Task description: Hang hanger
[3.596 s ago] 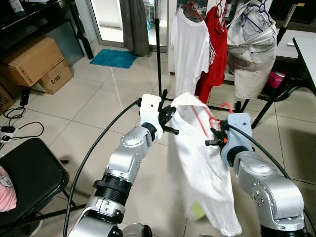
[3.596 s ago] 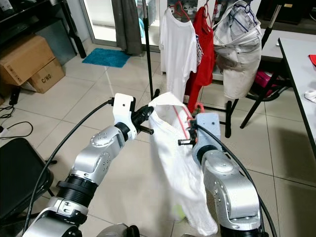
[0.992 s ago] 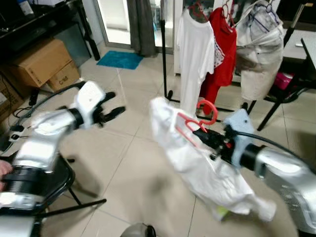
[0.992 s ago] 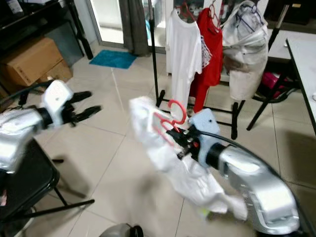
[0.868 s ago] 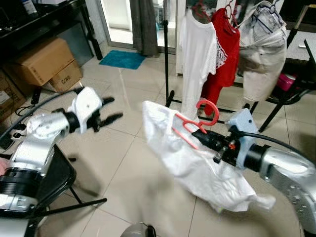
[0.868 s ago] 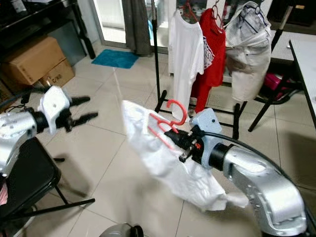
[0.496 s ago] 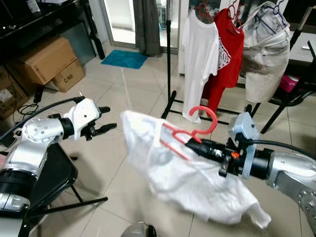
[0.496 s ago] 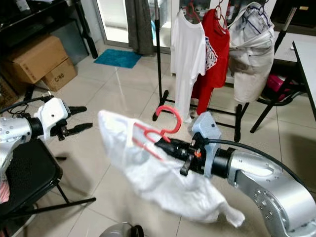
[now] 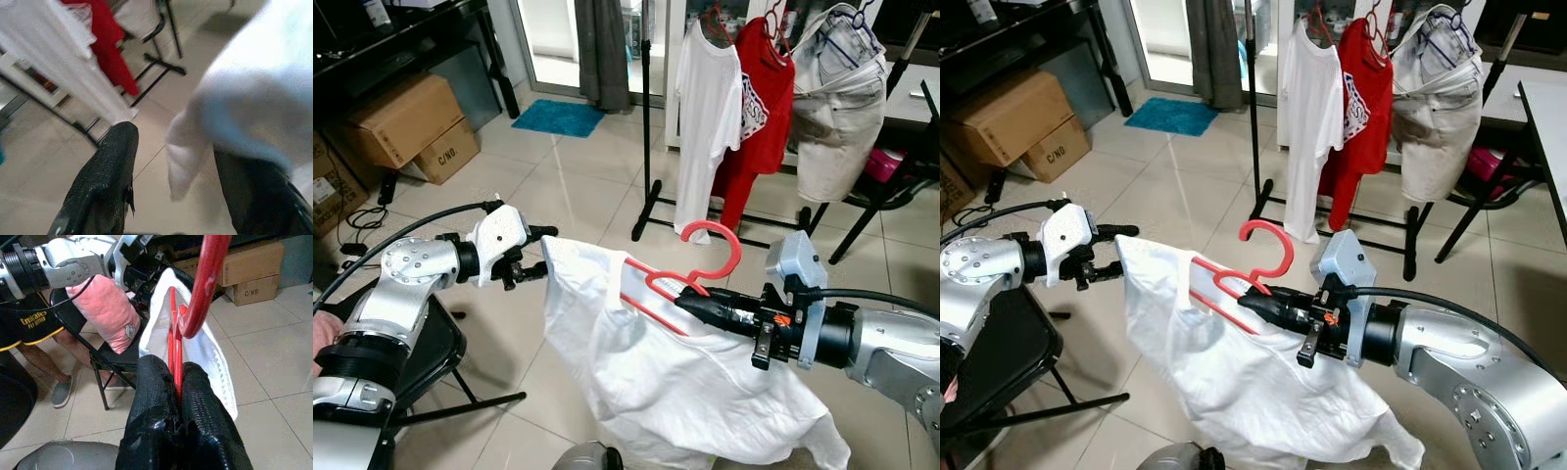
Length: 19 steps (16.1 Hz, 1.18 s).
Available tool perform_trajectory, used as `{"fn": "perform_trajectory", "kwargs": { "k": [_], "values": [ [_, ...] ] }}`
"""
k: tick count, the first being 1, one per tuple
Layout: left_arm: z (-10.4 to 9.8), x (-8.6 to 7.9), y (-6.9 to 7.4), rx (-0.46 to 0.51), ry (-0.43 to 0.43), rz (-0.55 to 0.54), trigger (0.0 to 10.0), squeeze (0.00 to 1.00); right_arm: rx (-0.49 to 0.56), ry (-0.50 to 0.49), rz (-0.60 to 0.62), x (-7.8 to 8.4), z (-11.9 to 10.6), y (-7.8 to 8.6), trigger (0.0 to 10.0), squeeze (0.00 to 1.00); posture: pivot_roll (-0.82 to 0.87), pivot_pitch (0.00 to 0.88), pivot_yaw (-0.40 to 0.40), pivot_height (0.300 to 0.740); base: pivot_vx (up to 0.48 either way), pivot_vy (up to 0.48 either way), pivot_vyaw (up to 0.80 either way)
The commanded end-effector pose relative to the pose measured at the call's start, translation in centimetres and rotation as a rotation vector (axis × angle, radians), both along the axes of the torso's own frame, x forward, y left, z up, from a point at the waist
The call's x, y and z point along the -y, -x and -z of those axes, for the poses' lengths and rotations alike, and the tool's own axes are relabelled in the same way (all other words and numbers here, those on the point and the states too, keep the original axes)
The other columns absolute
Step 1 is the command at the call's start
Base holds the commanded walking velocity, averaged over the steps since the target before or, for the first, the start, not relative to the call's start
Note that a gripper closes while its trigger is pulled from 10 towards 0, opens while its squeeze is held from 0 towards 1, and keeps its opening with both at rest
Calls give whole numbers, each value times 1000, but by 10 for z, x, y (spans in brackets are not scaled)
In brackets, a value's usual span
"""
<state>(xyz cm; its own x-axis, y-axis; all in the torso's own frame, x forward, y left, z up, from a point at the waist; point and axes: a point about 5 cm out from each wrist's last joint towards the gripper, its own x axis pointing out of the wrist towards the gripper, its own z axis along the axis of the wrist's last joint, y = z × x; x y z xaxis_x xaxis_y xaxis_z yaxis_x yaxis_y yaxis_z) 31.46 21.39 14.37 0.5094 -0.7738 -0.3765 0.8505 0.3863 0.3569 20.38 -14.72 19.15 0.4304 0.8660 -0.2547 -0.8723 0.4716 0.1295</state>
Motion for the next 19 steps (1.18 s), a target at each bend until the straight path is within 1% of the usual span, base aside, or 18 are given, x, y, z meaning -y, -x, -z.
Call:
{"fn": "perform_trajectory", "kwargs": {
  "k": [1, 2, 3, 4, 5, 7, 15, 17, 19],
  "values": [
    [-6, 1, 3, -6, 15, 39, 10000, 0, 15, -4, -22, -2, -5, 4, 10000, 0, -39, 13, 101, 740, 0, 0, 0],
    [-6, 1, 4, -7, 20, 44, 10000, 0, 14, -3, -21, -2, -5, 4, 10000, 0, -38, 14, 100, 740, 0, 0, 0],
    [-6, 0, 5, -19, 32, 52, 9176, 0, 11, -4, -23, -2, -4, 4, 10000, 0, -32, 17, 97, 740, 0, 0, 0],
    [-5, -1, 6, -31, 42, 58, 157, 0, 10, -6, -28, -3, -4, 3, 10000, 0, -29, 20, 96, 740, 0, 0, 0],
    [-4, -1, 8, -55, 54, 74, 0, 0, 10, -8, -32, -4, -4, 2, 10000, 0, -28, 19, 97, 740, 0, 0, 0],
    [-4, -1, 10, -78, 65, 83, 0, 0, 11, -4, -29, -4, -4, 1, 10000, 0, -27, 23, 98, 740, 0, 0, 0],
    [1, -3, 15, -148, 84, 63, 0, 0, 5, 12, -14, -2, -1, -1, 10000, 0, -24, 26, 92, 740, 0, 0, 0],
    [2, -3, 15, -158, 88, 53, 0, 0, 5, 14, -13, -2, 0, -2, 10000, 0, -26, 25, 93, 740, 0, 0, 0],
    [1, -4, 14, -135, 106, 22, 0, 0, 5, 16, -9, -2, 0, -2, 10000, 0, -28, 23, 93, 740, 0, 0, 0]
  ]
}}
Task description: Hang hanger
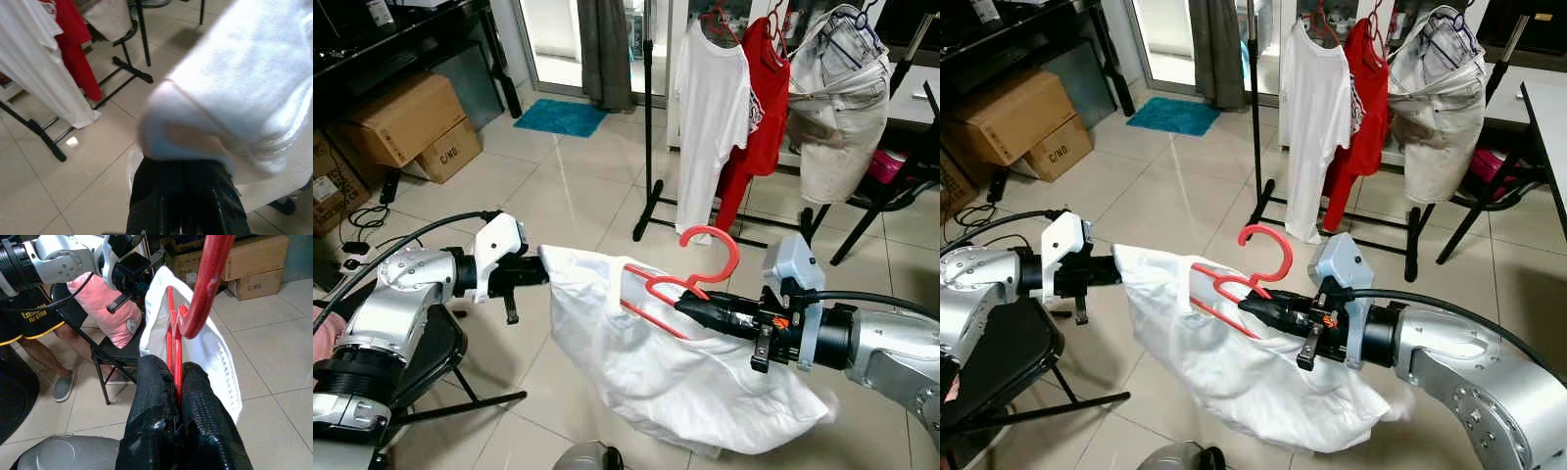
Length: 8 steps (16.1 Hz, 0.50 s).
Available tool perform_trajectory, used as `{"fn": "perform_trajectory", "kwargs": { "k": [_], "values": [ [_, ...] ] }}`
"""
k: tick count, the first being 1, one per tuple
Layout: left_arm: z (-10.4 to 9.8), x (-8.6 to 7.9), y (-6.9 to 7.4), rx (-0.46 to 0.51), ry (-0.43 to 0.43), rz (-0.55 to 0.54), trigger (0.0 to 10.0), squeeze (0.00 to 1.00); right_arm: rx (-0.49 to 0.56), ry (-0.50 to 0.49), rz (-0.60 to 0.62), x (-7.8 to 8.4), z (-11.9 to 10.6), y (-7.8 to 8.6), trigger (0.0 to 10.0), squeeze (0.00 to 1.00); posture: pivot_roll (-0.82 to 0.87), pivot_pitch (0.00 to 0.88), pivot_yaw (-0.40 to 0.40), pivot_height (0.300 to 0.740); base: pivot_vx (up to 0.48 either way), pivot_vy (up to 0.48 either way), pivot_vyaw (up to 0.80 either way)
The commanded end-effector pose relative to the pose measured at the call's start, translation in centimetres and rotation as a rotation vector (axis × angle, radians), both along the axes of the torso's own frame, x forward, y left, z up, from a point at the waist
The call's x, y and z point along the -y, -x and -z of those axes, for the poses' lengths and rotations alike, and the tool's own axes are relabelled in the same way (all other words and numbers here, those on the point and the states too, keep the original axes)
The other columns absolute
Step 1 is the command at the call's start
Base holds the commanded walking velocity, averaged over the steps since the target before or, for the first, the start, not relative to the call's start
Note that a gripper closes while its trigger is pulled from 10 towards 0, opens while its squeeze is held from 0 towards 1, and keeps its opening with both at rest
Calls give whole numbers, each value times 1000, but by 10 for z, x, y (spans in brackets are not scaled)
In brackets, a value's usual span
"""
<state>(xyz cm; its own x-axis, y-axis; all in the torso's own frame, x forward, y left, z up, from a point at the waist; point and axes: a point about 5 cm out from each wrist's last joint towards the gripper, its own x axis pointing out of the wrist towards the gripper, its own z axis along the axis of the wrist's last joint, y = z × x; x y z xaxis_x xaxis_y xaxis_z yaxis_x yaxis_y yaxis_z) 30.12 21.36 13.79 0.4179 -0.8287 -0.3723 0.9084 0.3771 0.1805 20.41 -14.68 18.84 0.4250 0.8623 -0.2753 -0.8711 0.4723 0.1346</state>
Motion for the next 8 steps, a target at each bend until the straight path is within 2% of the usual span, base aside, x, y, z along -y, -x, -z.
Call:
{"fn": "perform_trajectory", "kwargs": {
  "k": [1, 3, 8],
  "values": [
    [-5, -5, -1, 27, 8, -35, 0, 0, 18, 2, -5, -1, -3, -2, 10000, 0, -29, 23, 92, 740, 0, 0, 0],
    [-6, -14, -7, 75, -35, -125, 0, 0, 15, 24, 23, 0, 1, -4, 10000, 0, -32, 22, 95, 740, 0, 0, 0],
    [-10, -27, -14, 135, -17, -301, 0, 0, 21, 55, 132, 4, 8, -13, 10000, 0, -33, 25, 100, 740, 0, 0, 0]
  ]
}}
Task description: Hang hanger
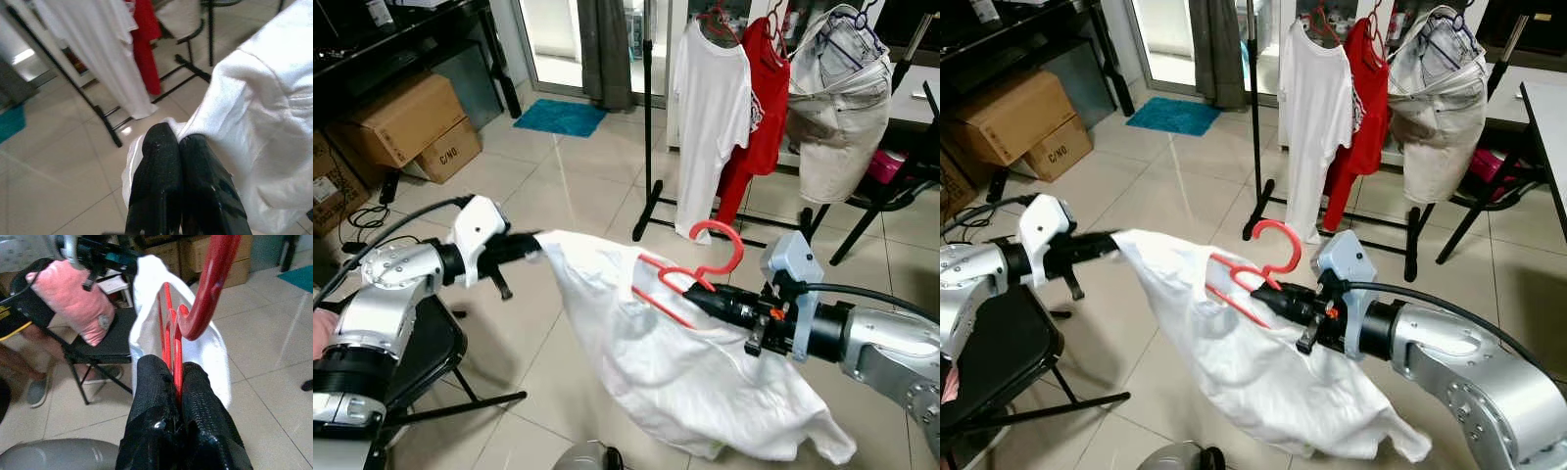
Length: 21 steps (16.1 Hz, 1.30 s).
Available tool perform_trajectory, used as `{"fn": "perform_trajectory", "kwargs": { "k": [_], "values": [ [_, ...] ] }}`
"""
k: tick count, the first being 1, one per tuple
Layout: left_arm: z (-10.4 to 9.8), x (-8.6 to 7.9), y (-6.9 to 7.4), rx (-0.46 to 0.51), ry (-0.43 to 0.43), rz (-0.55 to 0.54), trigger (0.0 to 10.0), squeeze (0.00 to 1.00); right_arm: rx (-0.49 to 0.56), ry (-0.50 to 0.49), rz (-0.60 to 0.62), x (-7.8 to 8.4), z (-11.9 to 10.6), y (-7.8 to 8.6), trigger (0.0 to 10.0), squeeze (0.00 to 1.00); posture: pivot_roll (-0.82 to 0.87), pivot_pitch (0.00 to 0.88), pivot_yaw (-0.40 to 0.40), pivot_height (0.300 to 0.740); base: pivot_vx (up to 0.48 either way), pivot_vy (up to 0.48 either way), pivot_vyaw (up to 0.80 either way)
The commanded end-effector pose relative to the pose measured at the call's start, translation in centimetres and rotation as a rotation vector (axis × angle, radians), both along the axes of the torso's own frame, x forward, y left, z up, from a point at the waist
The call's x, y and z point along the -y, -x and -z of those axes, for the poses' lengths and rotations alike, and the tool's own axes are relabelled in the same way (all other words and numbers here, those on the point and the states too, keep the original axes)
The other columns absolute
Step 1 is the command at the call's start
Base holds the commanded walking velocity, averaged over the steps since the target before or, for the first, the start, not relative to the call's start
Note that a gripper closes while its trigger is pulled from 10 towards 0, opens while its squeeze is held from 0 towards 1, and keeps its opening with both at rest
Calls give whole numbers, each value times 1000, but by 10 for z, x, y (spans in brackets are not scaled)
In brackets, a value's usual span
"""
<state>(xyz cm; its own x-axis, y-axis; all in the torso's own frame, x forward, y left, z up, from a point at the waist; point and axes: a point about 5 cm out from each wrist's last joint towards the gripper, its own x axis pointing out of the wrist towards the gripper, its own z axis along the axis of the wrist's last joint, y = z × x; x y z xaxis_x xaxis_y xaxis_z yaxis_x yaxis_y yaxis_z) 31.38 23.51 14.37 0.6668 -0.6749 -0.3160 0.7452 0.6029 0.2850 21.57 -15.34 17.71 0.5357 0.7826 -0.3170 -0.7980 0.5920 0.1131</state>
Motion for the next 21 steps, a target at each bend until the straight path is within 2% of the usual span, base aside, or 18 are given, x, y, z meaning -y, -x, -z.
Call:
{"fn": "perform_trajectory", "kwargs": {
  "k": [1, 3, 6, 7, 8, 9, 11, 12, 13, 14, 16, 18, 19, 20, 21],
  "values": [
    [-3, -9, -4, 24, -11, -78, 0, 0, 21, 18, 15, -1, -1, -3, 10000, 0, -31, 25, 100, 740, 0, 0, 0],
    [-3, -16, -10, 38, -25, -174, 0, 0, 11, 35, 41, 2, 3, -5, 10000, 0, -31, 24, 102, 740, 0, 0, 0],
    [-8, -32, -21, 80, 2, -393, 0, 0, -8, 76, 113, 8, 10, -10, 10000, 0, -31, 23, 102, 740, 0, 0, 0],
    [-9, -34, -23, 91, 15, -417, 0, 0, -12, 78, 128, 9, 11, -12, 10000, 0, -31, 23, 101, 740, 0, 0, 0],
    [-10, -31, -24, 84, 45, -397, 0, 0, -14, 74, 127, 8, 12, -12, 10000, 0, -30, 24, 101, 740, 0, 0, 0],
    [-9, -29, -24, 75, 43, -385, 0, 0, -15, 71, 123, 7, 12, -11, 10000, 0, -30, 23, 102, 740, 0, 0, 0],
    [-6, -30, -26, 74, 17, -426, 0, 0, -16, 67, 118, 6, 13, -10, 10000, 0, -30, 23, 104, 740, 0, 0, 0],
    [-6, -28, -27, 64, 45, -420, 10000, 0, -16, 64, 118, 6, 13, -10, 10000, 0, -31, 23, 106, 740, 0, 0, 0],
    [-5, -23, -26, 53, 66, -388, 10000, 1000, -16, 58, 122, 5, 13, -10, 10000, 0, -31, 23, 107, 740, 0, 0, 0],
    [-2, -21, -22, 25, 69, -348, 10000, 1000, -25, 45, 219, 11, 15, -16, 10000, 0, -29, 21, 111, 740, 0, 0, 0],
    [7, -27, -16, -20, 71, -365, 10000, 1000, -27, 0, 270, 14, 13, -19, 10000, 0, -29, 18, 117, 740, 0, 0, 0],
    [24, -44, -4, -62, 60, -447, 10000, 1000, -34, -38, 300, 15, 11, -18, 10000, 0, -33, 21, 114, 740, 0, 0, 0],
    [24, -47, -3, -45, 64, -492, 10000, 1000, -23, -42, 328, 16, 11, -19, 10000, 0, -28, 27, 105, 740, 0, 0, 0],
    [24, -47, -4, -42, 72, -509, 10000, 1000, -19, -44, 339, 17, 12, -19, 10000, 0, -28, 27, 105, 740, 0, 0, 0],
    [19, -37, -5, -23, 124, -507, 10000, 1000, 23, -51, 412, 19, 13, -21, 10000, 0, -18, 23, 103, 740, 0, 0, 0]
  ]
}}
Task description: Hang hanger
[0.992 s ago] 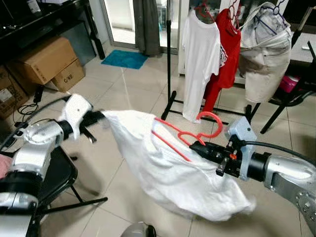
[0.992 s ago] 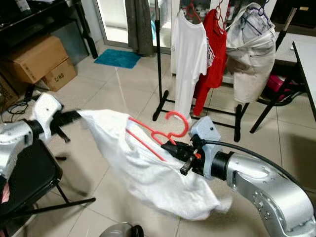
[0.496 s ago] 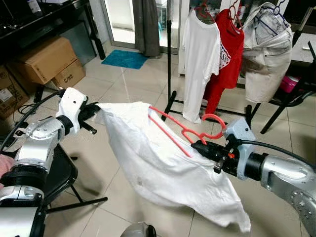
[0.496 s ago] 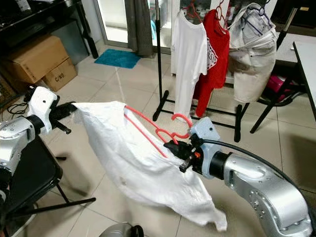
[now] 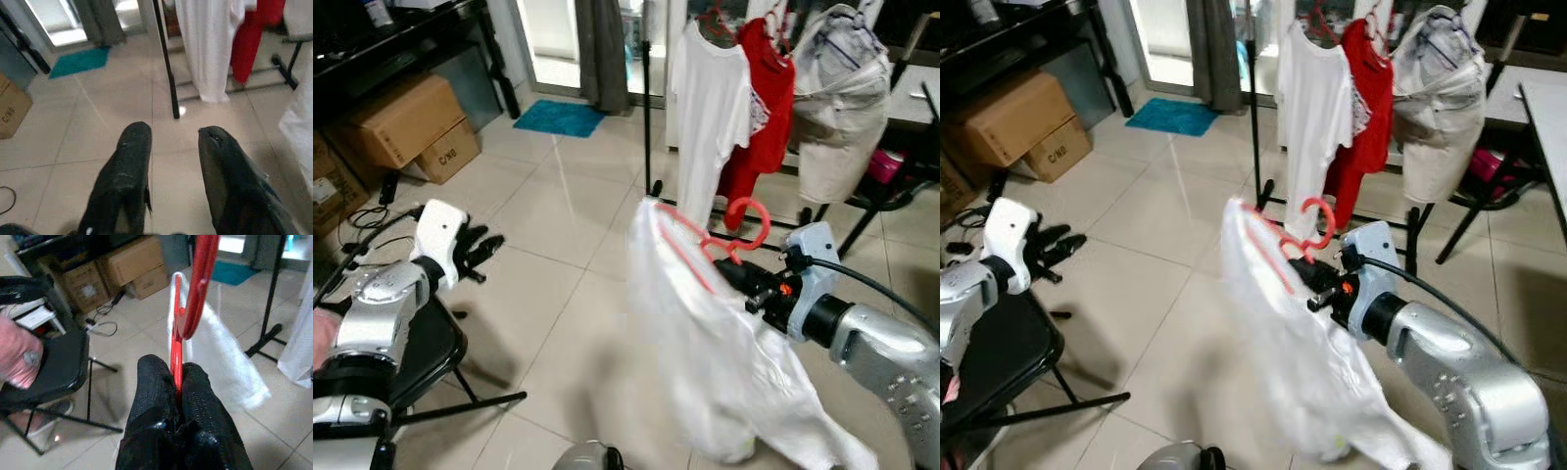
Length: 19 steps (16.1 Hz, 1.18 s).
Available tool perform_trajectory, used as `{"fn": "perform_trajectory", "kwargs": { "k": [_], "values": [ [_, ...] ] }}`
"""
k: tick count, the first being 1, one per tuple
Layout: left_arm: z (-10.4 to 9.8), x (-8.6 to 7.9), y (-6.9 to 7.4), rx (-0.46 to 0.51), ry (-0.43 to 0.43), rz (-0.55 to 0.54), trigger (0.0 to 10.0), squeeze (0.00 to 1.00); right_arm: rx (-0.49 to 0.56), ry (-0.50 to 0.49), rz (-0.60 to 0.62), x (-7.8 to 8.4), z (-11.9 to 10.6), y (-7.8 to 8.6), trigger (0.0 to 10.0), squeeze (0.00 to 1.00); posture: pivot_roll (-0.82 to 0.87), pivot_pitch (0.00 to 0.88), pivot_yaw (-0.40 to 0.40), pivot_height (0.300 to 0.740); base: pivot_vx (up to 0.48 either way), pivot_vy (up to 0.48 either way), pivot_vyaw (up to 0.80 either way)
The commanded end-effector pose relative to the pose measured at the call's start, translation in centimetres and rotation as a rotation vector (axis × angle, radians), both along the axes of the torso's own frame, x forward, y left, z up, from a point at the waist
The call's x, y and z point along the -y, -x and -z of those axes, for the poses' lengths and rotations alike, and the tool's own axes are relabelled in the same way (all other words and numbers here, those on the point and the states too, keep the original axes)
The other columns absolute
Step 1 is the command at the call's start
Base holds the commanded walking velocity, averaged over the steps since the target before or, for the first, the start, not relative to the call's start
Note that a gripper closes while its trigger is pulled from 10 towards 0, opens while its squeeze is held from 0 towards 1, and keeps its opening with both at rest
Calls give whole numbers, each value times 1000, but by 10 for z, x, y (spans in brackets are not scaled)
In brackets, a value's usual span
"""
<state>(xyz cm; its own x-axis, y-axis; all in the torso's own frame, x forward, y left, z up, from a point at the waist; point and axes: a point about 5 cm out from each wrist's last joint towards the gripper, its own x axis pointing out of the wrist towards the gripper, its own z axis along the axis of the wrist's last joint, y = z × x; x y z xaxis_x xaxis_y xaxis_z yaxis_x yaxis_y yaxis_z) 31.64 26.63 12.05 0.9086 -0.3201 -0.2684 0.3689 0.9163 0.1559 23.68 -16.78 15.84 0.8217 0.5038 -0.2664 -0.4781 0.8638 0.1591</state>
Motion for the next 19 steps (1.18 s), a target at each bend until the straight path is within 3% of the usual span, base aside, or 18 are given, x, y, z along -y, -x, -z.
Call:
{"fn": "perform_trajectory", "kwargs": {
  "k": [1, 2, 4, 7, 11, 14, 15, 19],
  "values": [
    [-11, 36, 2, 76, 96, 72, 10000, 0, 54, -50, 202, 8, 5, -6, 10000, 0, -9, 7, 121, 740, 0, 0, 0],
    [-11, 57, 6, 90, 122, 104, 10000, 0, 48, -72, 281, 7, 12, -7, 10000, 0, -13, 1, 126, 740, 0, 0, 0],
    [-10, 93, 10, 123, 129, 119, 10000, 0, 53, 18, 505, 14, 28, -9, 10000, 0, -4, 0, 141, 740, 0, 0, 0],
    [-17, 126, 13, 150, 225, 126, 10000, 0, 102, -25, 597, 13, 32, -7, 10000, 0, -12, 0, 159, 740, 0, 0, 0],
    [-18, 130, 10, 135, 181, 86, 10000, 0, 146, 76, 562, 1, 30, -10, 10000, 0, -15, 0, 170, 740, 0, 0, 0],
    [-15, 134, 9, 132, 128, 79, 10000, 0, 130, 76, 604, 3, 38, -9, 10000, 0, -17, 0, 170, 740, 299, 0, 0],
    [-16, 133, 8, 143, 131, 60, 10000, 0, 109, 33, 632, 2, 37, -10, 10000, 0, -23, 0, 161, 740, 311, 0, 0],
    [-20, 136, 12, 165, 120, 55, 10000, 0, 121, 20, 598, -1, 35, -15, 10000, 0, -4, 0, 135, 740, 341, 0, -538]
  ]
}}
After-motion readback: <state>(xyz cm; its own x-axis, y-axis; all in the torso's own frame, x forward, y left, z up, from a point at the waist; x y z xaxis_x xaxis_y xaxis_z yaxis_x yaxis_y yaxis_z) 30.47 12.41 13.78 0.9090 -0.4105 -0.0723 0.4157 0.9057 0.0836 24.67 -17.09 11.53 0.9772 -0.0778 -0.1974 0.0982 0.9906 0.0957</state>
